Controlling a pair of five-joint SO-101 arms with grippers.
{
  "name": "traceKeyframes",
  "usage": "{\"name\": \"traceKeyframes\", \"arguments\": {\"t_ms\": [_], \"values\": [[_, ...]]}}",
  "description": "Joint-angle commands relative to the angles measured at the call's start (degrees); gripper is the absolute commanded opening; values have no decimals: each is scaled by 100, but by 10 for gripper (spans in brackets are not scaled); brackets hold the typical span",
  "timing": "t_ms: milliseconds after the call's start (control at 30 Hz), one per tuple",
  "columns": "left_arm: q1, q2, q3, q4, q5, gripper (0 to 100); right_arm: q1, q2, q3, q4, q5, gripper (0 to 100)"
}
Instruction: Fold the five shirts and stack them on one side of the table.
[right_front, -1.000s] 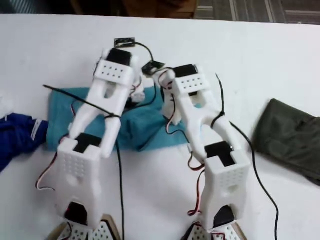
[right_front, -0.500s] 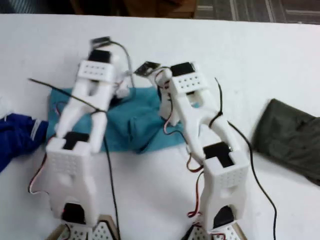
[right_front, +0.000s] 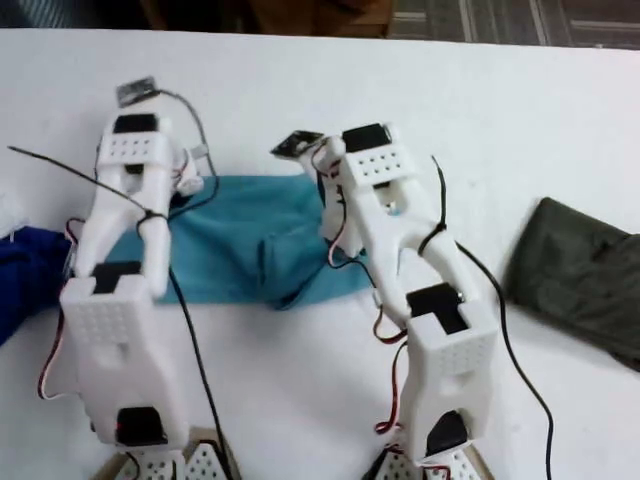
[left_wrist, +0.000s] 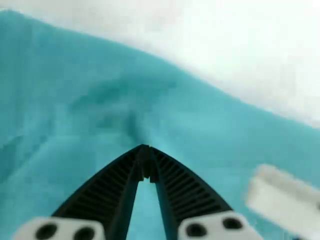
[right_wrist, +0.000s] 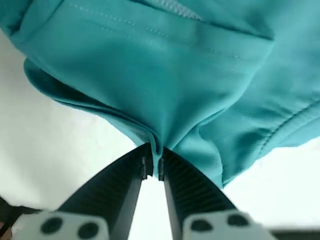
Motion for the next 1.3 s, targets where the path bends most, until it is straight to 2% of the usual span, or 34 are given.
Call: {"name": "traceKeyframes", "arguments": {"t_ms": [0,433,567,800,1133,1267], "values": [[53,167,110,-413,-62,24,13,-532,-378,207,18,22],[62,1310,-1754,-105,-79,24,22,-514,-466,435,35,19],[62,1811,-2607,448,-79,24,22,-514,-431,444,44,19],[62,2664,-4127,1257,-79,24,-22,-1191,-360,444,642,19],[62,3508,-5736,2048,-79,24,-462,-1947,2171,400,1626,19],[62,3692,-6088,2198,-79,24,-382,-1930,2382,22,1697,19]]}}
